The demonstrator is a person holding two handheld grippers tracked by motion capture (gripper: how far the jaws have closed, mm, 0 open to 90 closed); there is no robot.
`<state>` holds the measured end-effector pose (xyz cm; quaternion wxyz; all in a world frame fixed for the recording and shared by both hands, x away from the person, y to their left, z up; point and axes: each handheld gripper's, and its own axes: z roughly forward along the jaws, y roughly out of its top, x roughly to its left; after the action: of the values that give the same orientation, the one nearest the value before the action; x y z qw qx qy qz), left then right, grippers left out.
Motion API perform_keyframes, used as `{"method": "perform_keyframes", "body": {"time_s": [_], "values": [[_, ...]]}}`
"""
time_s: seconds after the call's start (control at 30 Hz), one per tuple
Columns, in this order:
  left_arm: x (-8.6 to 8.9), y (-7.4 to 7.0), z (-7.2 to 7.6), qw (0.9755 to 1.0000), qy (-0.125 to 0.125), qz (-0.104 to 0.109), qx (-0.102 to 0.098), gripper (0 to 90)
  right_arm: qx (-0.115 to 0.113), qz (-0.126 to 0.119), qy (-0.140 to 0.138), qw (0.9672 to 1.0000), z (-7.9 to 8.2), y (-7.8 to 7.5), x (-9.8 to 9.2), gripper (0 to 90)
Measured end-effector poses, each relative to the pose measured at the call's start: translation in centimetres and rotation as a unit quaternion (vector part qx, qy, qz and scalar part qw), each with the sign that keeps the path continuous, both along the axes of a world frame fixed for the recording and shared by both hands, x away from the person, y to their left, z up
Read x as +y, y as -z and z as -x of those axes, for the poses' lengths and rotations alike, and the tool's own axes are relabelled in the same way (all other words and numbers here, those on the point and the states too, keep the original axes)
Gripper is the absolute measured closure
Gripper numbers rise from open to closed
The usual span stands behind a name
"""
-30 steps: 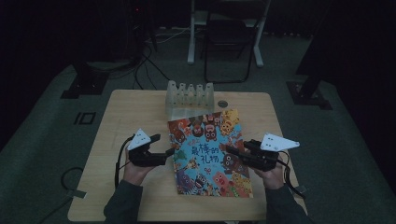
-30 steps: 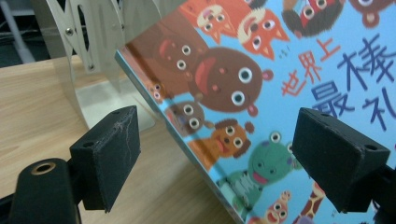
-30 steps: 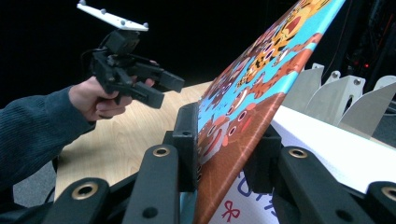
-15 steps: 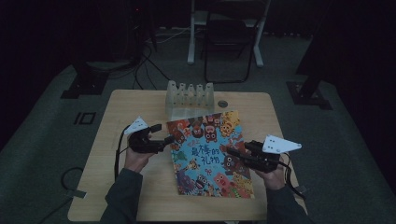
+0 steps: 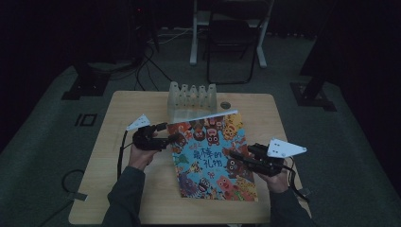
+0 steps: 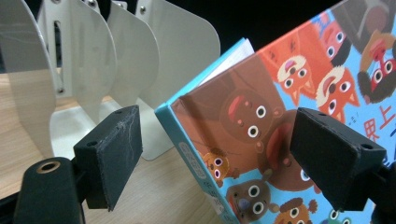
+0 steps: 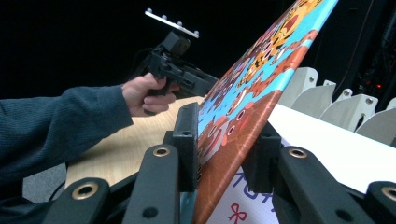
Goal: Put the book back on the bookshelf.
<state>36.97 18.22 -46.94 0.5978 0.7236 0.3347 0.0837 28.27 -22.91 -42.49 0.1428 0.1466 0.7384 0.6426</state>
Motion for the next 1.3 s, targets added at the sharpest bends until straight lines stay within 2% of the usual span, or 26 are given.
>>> {"method": "perform_keyframes", "body": {"time_s": [0.17, 0.3, 0.47, 0.6, 0.83, 0.93, 1.03, 1.1, 1.17, 1.3], "values": [[-0.4, -0.1, 0.0, 0.9997, 0.021, 0.007, 0.002, 19.6, -0.001, 0.0, -0.001, 1.0, -0.1, 0.0, 0.0, 70.1], [-0.7, -0.5, 0.3, 0.9998, 0.017, -0.01, -0.001, 19.6, -0.001, 0.002, 0.0, 1.0, -0.1, 0.1, -0.2, 70.1], [-0.7, -0.7, 0.6, 0.9999, 0.013, -0.008, -0.002, 20.5, -0.003, 0.021, 0.013, 0.9997, -0.1, 0.1, -0.5, 71.3], [-0.7, -1.3, 1.3, 0.9997, -0.005, -0.004, -0.024, 22.8, 0.004, 0.02, 0.011, 0.9997, -0.2, 0.3, -0.7, 73.0], [-0.4, -2.3, 1.9, 0.999, -0.019, -0.01, -0.04, 24.4, 0.019, 0.01, 0.003, 0.9998, -0.7, 0.7, -0.9, 74.1], [0.0, -2.7, 2.2, 0.9985, -0.026, 0.004, -0.048, 26.5, 0.021, 0.012, 0.0, 0.9997, -0.9, 0.6, -0.9, 73.4], [-0.1, -3.0, 2.5, 0.9978, -0.033, -0.01, -0.056, 28.3, 0.02, 0.012, -0.003, 0.9997, -1.0, 0.8, -0.9, 73.3], [-0.1, -3.2, 2.7, 0.9976, -0.032, -0.01, -0.06, 29.4, 0.021, 0.015, -0.001, 0.9997, -1.1, 0.8, -1.1, 71.6], [-0.2, -3.5, 2.9, 0.9976, -0.027, -0.004, -0.064, 30.3, 0.026, 0.022, 0.015, 0.9993, -1.2, 1.0, -1.3, 69.7], [-0.5, -4.0, 3.5, 0.9969, -0.022, -0.007, -0.075, 30.3, 0.042, 0.008, 0.015, 0.999, -1.6, 1.9, -1.9, 68.9]]}}
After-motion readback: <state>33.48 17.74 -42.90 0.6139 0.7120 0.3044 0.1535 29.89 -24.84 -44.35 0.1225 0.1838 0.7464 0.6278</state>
